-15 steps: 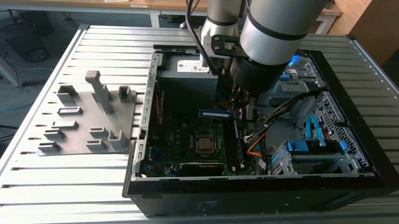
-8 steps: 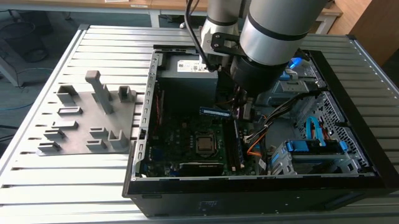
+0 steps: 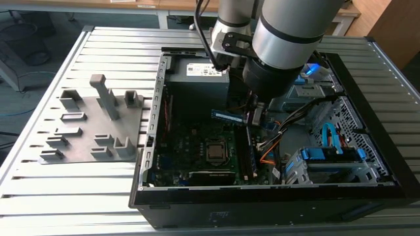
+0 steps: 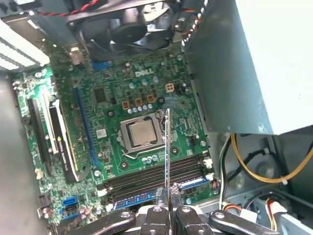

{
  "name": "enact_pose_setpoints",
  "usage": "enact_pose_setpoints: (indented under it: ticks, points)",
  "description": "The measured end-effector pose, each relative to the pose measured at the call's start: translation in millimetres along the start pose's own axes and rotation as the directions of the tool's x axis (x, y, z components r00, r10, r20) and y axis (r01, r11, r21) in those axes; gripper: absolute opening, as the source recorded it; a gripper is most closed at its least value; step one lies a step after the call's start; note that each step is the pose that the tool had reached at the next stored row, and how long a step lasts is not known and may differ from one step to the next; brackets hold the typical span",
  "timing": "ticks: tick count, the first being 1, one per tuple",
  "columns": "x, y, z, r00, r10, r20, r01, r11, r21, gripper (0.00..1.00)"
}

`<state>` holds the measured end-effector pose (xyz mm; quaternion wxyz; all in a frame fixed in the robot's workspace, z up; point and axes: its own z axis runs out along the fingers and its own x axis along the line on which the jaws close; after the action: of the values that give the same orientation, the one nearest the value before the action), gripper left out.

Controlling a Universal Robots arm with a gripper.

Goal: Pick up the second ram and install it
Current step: 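Insert the second ram into the second slot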

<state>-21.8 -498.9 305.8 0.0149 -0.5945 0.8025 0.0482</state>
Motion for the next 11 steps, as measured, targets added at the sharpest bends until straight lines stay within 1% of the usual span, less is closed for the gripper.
enact_pose_setpoints:
  ticks: [4, 5, 11]
  points:
    - [0.0, 0.0, 0.2, 0.9991, 0.043, 0.0027, -0.043, 0.9991, 0.0034, 0.14]
    - [0.0, 0.0, 0.3, 0.9964, 0.084, 0.0053, -0.084, 0.9964, 0.0066, 0.14]
    - [0.0, 0.0, 0.5, 0.9922, 0.124, 0.0081, -0.124, 0.9922, 0.0096, 0.14]
